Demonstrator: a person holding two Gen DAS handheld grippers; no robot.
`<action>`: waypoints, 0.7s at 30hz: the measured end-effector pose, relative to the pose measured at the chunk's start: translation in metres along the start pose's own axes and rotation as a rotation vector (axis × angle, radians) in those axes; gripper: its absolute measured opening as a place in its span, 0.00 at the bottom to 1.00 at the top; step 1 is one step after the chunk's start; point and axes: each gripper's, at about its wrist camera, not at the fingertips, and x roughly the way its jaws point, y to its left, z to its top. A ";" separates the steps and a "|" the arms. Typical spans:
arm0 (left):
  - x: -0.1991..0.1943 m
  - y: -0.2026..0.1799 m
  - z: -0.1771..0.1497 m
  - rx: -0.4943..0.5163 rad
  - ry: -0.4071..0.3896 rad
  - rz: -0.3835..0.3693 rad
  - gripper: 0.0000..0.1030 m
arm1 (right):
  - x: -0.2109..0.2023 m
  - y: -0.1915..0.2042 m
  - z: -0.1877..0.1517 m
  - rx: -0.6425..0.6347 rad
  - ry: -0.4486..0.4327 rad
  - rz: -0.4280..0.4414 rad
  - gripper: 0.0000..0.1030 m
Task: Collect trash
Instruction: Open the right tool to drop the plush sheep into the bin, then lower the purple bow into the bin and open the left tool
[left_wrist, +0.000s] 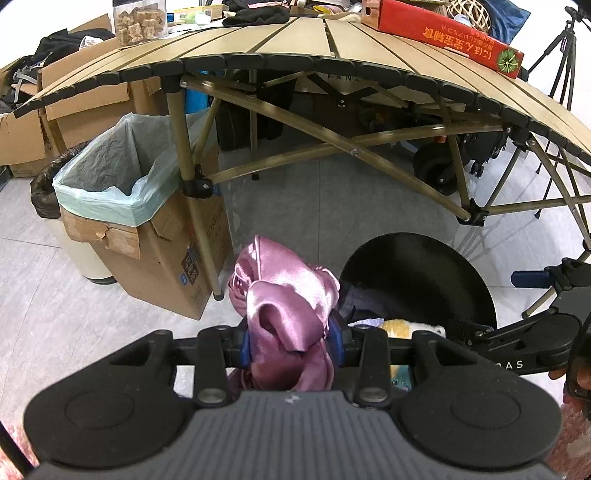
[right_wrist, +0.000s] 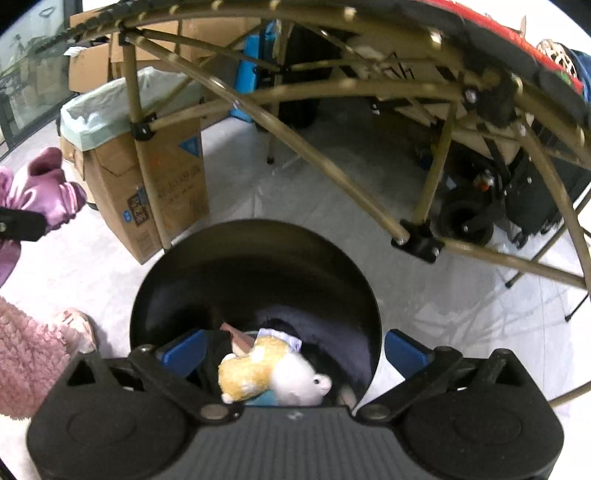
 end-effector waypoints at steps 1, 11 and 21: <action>0.000 -0.001 0.000 0.001 0.002 0.001 0.37 | 0.001 -0.002 -0.001 0.011 0.007 0.003 1.00; 0.005 -0.011 0.000 0.035 0.013 0.011 0.37 | -0.001 -0.015 -0.006 0.081 0.031 0.007 1.00; 0.022 -0.043 0.005 0.103 0.061 -0.023 0.37 | -0.016 -0.040 -0.007 0.155 -0.011 -0.033 1.00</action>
